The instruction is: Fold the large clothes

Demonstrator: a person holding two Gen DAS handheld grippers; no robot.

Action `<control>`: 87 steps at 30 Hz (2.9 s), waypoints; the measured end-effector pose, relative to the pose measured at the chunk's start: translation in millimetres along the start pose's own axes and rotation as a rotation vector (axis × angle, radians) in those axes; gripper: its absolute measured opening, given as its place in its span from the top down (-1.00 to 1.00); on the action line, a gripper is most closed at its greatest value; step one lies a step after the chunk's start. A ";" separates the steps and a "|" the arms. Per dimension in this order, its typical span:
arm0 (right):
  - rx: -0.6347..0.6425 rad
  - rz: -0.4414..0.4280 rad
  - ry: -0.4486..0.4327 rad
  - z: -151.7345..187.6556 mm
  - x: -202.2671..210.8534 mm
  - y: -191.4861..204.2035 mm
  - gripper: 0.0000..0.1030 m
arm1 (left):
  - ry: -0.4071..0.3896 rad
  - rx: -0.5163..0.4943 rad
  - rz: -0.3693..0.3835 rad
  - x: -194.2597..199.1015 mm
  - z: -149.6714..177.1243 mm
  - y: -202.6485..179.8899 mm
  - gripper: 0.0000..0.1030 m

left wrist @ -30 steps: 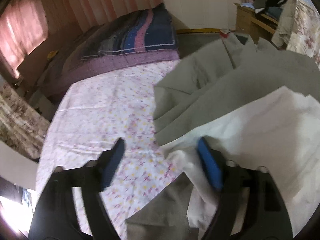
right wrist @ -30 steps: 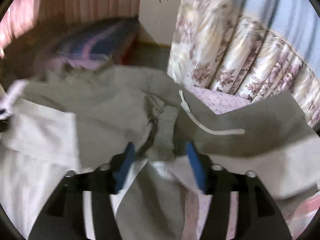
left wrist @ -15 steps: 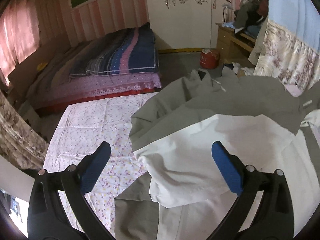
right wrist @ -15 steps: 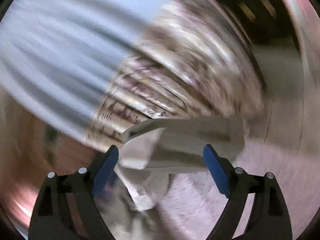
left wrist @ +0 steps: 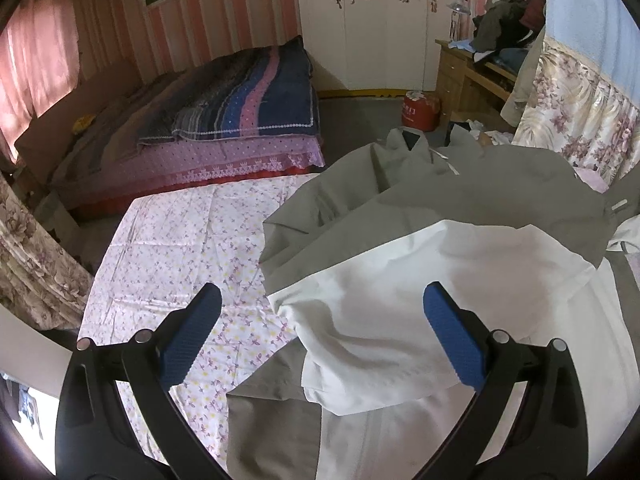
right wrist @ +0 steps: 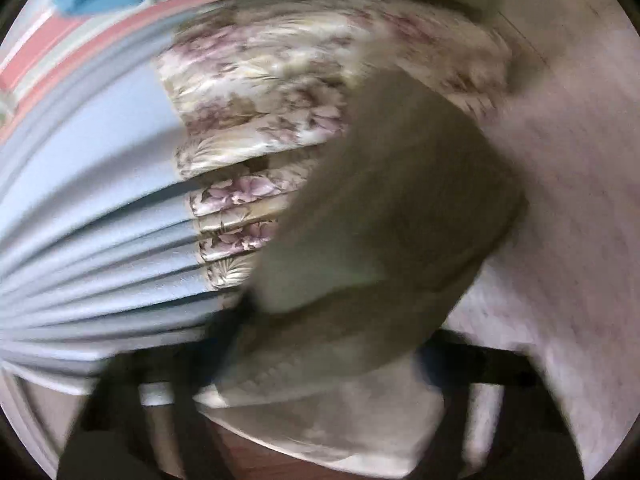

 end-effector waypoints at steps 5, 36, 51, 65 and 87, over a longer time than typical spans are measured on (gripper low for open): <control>0.472 0.081 -0.065 -7.2 -10.0 66.8 0.90 | 0.013 0.022 -0.002 -5.8 0.6 7.4 -0.94; 1.558 -0.391 0.861 463.2 41.4 93.3 0.73 | -0.001 0.079 -0.059 -5.5 -4.7 39.0 -0.94; 1.637 -0.087 0.596 332.1 2.6 94.2 -0.79 | 0.015 0.067 -0.015 -13.4 -1.5 24.1 -0.94; 1.516 0.062 0.652 241.4 -50.6 49.5 -0.78 | 0.155 -0.047 0.236 -100.0 -40.2 -95.3 0.17; 2.078 -0.146 0.420 330.6 -2.9 53.9 -0.83 | 0.071 0.053 -0.027 -23.7 50.6 40.0 -0.21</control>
Point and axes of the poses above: each gripper's, at about its wrist camera, not at the fingertips, and x roughly against the way its jaws point, y to its left, z to its underside, the point moved 2 cm from there along -x, roughly the way its jaws point, and after that the axes turned 12 degrees about -y, right-handed, at the moved point
